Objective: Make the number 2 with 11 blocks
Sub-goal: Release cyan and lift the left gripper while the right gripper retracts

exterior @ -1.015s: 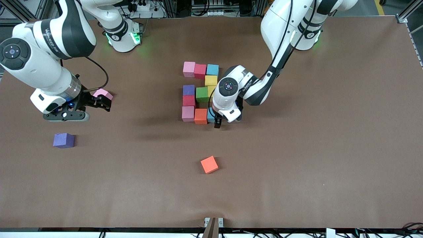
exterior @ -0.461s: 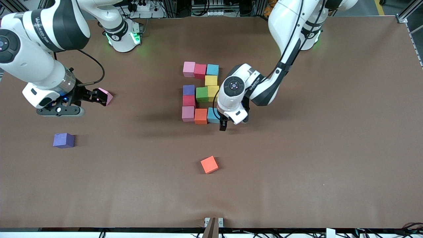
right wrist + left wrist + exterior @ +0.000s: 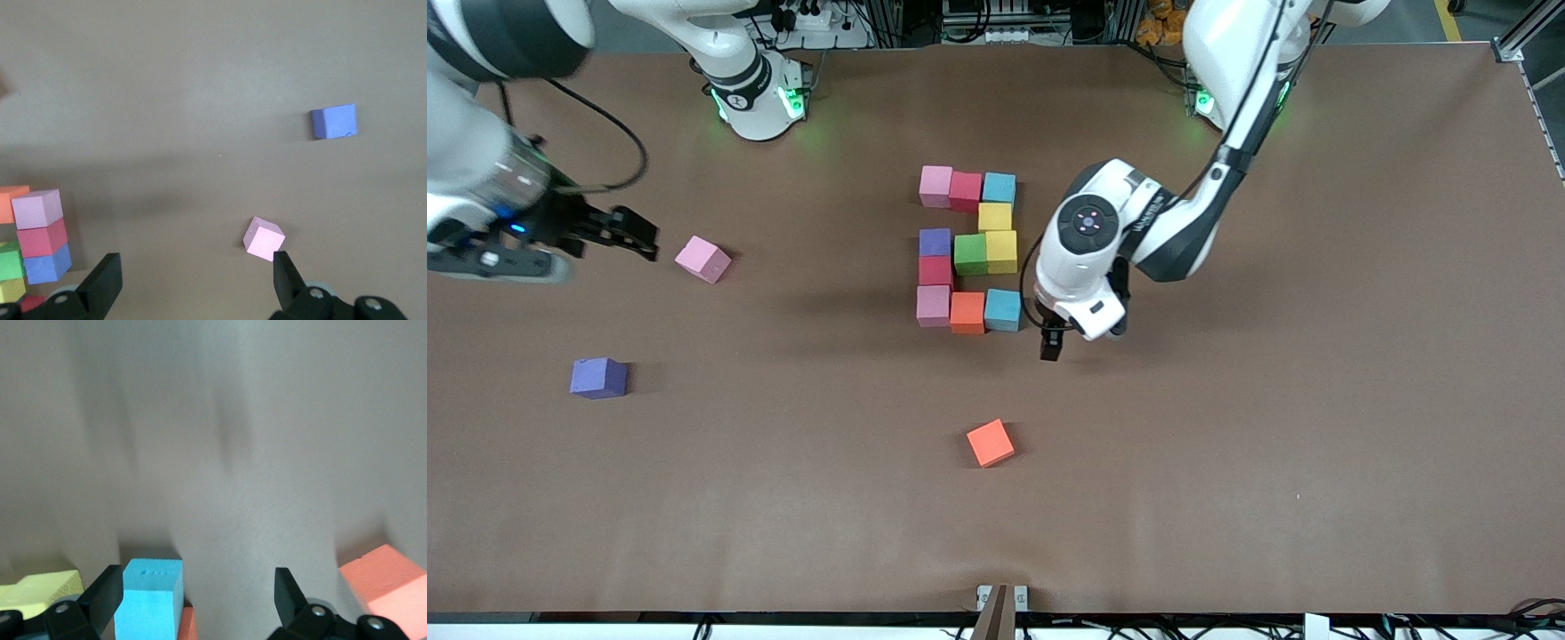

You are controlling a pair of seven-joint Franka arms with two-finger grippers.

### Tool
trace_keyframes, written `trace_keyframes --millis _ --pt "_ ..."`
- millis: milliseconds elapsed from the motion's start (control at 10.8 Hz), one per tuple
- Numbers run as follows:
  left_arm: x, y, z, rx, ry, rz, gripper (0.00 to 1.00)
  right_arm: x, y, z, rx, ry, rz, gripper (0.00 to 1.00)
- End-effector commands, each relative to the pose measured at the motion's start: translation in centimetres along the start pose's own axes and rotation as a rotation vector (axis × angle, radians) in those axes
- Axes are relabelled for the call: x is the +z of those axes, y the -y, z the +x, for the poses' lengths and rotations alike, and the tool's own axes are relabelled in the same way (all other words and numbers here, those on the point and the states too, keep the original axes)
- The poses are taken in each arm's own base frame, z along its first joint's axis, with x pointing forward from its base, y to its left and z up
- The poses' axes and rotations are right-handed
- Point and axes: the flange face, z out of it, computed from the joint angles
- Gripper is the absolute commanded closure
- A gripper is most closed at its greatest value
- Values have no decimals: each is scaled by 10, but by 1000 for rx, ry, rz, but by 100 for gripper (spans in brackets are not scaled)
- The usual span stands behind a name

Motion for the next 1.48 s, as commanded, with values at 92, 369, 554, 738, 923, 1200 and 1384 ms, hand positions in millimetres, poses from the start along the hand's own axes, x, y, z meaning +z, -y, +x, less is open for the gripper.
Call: trace_keyframes --millis 92,369,554,738,923,1200,1384 --pt "-41 -17 17 102 -57 -10 0 -37 -33 -2 -9 -51 5 0" --pt "-84 -38 56 116 -58 -63 0 -47 -70 0 -39 -69 70 0" --pt "-110 -52 86 144 -47 -95 0 -49 -83 1 -39 -75 96 0" --pt "-140 -59 120 171 -48 -117 0 -49 -100 1 -37 -79 95 0" --pt "-172 -59 158 220 -49 -109 0 -61 -104 -1 -27 -65 74 0" --pt "-185 -49 186 329 -67 -33 0 -61 -112 -3 -25 -43 -14 0" --pt "-201 -30 196 457 -76 20 0 -61 -118 -3 -20 -42 -14 0"
